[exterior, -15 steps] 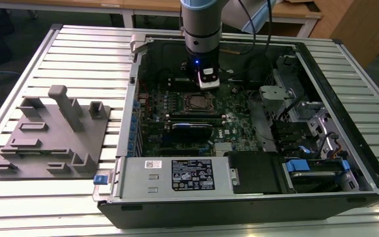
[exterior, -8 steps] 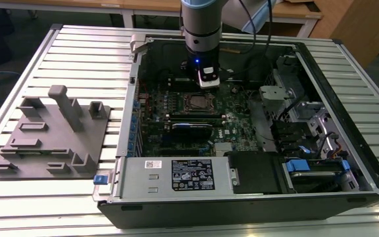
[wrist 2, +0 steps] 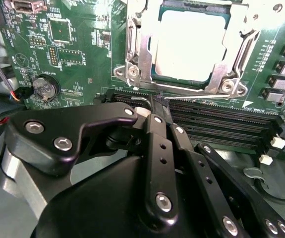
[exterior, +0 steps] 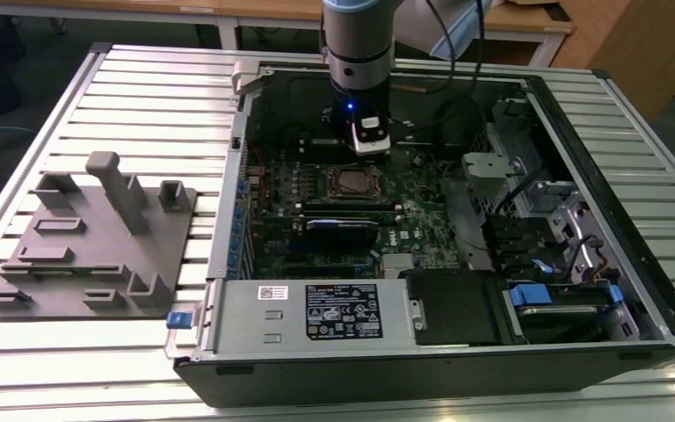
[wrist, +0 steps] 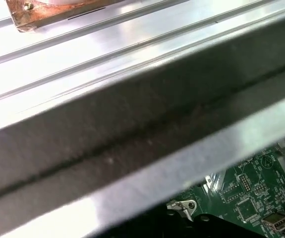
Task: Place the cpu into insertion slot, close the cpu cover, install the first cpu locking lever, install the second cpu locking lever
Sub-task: 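Install the first cpu locking lever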
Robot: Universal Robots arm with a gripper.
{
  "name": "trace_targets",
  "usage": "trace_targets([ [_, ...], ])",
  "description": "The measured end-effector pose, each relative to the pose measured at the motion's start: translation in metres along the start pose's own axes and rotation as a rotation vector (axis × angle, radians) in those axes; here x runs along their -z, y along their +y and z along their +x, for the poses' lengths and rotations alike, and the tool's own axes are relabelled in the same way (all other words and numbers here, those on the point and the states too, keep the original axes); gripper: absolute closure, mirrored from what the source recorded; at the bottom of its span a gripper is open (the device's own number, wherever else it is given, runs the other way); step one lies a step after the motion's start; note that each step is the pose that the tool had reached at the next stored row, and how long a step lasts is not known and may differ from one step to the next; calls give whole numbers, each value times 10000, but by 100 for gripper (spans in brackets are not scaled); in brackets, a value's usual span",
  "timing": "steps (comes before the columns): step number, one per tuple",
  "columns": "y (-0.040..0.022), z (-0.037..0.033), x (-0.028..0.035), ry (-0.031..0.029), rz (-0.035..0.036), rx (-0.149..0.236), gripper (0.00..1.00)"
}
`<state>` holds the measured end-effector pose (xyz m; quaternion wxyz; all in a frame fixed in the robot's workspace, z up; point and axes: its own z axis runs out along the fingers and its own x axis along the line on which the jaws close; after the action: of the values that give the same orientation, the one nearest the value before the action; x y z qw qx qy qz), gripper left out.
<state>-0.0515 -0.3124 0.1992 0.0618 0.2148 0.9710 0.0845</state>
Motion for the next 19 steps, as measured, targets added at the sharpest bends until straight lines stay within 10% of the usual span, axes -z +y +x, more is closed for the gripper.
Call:
trace_targets([
  [7,2,17,-1,-68,9,14,89],
  [11,2,24,-2,-181,163,59,89],
  [19,13,32,-3,-181,165,58,89],
])
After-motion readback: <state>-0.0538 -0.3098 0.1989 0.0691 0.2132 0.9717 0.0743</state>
